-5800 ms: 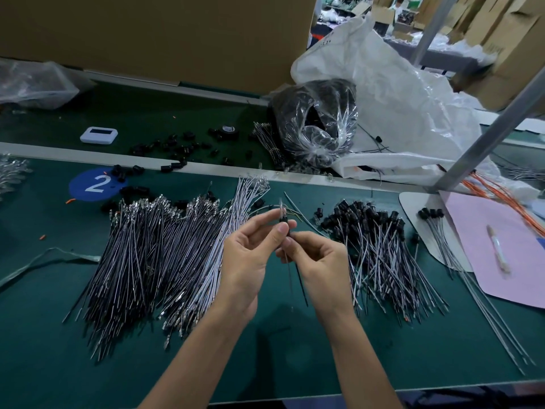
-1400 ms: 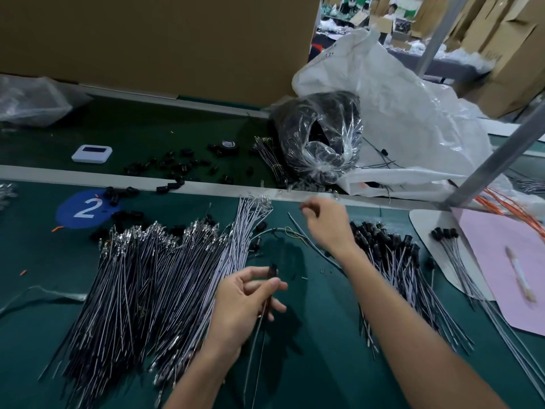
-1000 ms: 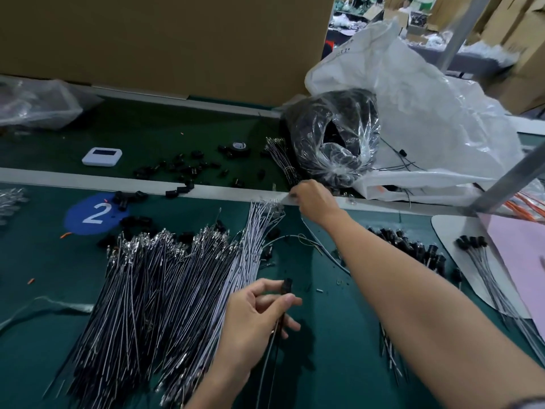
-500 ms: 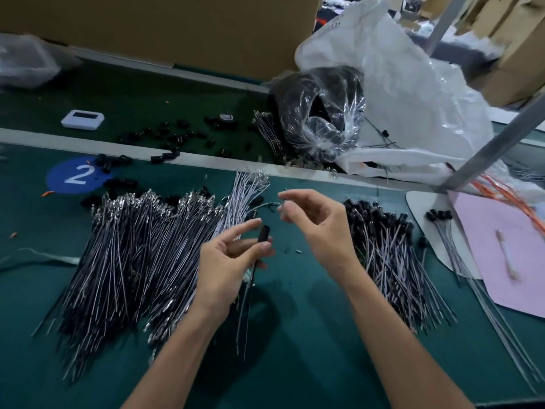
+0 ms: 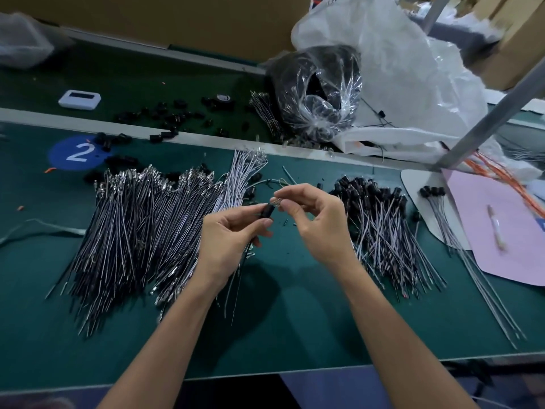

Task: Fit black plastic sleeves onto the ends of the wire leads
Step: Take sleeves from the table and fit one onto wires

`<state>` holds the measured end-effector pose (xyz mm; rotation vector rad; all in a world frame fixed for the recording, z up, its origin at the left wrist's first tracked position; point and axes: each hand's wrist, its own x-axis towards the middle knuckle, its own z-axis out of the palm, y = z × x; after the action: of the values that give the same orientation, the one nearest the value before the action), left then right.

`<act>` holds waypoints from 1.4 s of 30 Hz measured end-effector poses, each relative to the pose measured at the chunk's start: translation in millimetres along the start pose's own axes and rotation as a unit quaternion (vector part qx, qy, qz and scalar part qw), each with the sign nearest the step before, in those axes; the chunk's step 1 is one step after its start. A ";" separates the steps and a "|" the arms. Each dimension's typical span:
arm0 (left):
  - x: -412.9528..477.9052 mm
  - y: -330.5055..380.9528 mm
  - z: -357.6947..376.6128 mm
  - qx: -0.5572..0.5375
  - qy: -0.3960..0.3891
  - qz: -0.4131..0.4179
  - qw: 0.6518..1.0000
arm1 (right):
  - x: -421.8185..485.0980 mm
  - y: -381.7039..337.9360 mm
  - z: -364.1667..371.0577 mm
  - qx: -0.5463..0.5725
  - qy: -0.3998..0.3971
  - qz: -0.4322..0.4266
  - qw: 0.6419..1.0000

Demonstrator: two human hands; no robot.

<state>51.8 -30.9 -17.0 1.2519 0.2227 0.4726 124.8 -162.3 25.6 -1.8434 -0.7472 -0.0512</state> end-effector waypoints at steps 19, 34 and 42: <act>1.3 -6.6 1.7 -0.041 0.010 -0.023 0.999 | 14.1 2.0 -13.6 -0.093 -0.091 -0.002 0.992; 0.6 -6.4 -0.4 -0.078 0.031 0.016 0.996 | 21.0 -1.5 -0.4 0.051 -0.106 0.069 0.991; -3.3 2.4 3.3 -0.107 0.018 -0.004 0.994 | 17.4 -10.5 -4.8 0.049 -0.114 0.055 0.991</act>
<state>49.7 -34.7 -14.1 1.0338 0.2007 0.4991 134.8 -156.1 42.9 -1.8110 -0.7901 0.2678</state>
